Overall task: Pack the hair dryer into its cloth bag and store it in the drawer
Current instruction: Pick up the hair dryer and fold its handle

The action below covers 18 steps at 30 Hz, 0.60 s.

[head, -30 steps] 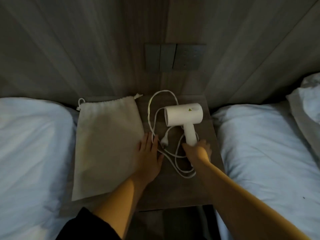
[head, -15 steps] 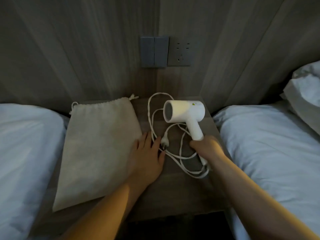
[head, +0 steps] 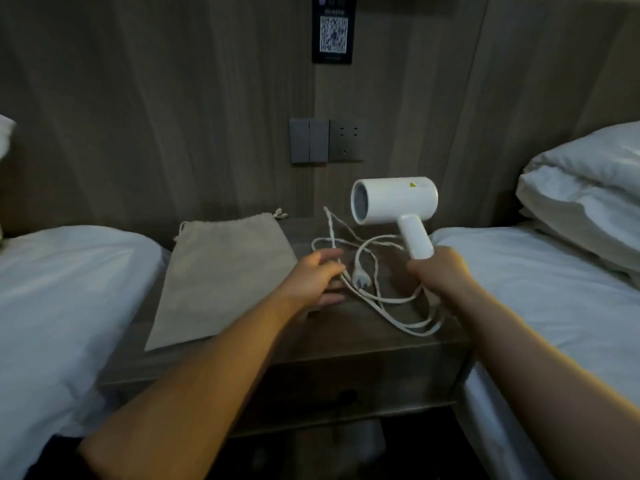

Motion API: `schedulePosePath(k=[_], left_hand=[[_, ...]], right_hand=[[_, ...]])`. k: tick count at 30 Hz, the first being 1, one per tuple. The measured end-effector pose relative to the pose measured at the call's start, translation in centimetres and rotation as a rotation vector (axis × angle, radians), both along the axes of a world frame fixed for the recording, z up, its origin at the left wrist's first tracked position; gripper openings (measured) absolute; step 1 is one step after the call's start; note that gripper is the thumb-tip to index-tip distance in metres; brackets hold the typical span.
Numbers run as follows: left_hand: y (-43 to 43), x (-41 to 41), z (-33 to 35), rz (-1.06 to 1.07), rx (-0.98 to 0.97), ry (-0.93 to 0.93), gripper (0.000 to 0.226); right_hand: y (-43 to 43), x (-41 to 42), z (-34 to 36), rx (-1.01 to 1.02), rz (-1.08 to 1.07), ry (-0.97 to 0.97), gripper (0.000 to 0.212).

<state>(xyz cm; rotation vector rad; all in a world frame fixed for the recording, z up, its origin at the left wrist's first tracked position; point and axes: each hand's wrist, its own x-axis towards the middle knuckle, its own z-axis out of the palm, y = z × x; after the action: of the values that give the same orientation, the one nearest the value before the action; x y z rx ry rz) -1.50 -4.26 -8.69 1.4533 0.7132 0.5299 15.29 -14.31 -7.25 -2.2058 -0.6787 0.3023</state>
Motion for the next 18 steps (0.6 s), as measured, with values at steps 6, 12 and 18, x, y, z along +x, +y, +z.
schedulePosePath(k=[6,12,18], left_hand=[[-7.5,-4.9,0.8,-0.156,-0.092,0.13,0.034],[-10.9,-8.9,3.7,0.196,0.138,0.107,0.027],[-15.7,-11.4,7.8,-0.133,0.008,-0.034,0.044]], right_hand=[[-8.9,-3.1,1.6,0.106,-0.03,0.001,0.046],[-16.8,-6.5,5.5,-0.044,0.2,-0.256,0.031],[-20.1,-10.1,8.1,-0.304,0.559,-0.57,0.037]])
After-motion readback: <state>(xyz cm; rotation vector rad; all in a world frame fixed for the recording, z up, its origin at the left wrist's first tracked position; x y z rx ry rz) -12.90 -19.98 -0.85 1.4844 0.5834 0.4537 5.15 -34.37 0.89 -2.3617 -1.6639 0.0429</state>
